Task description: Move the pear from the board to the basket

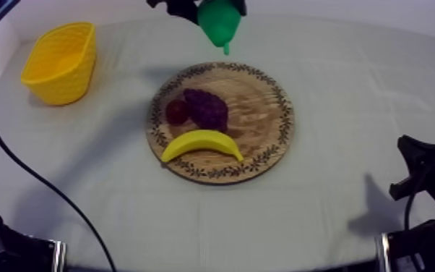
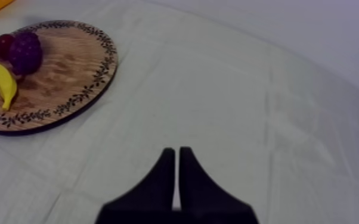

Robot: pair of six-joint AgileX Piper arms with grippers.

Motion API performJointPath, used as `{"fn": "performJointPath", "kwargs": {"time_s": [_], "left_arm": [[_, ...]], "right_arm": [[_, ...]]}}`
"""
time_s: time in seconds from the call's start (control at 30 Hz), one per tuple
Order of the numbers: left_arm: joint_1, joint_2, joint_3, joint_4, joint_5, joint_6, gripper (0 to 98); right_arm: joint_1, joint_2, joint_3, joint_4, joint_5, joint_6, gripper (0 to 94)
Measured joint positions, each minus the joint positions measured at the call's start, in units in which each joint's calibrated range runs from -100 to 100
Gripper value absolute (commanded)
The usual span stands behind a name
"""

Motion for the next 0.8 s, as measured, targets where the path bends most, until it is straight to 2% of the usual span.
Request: {"fn": "performJointPath", "kwargs": {"time_s": [0.3, 0.8], "left_arm": [[-6.1, -7.5, 10.1, -1.95, -0.1, -1.1, 51.1], [-22.2, -17.9, 22.0, -4.63, -0.1, -4.6, 51.0]], "right_arm": [[0.0, 0.0, 0.0, 0.0, 0.0, 0.0, 0.4], [0.0, 0.0, 0.0, 0.0, 0.0, -0.1, 0.4]]}}
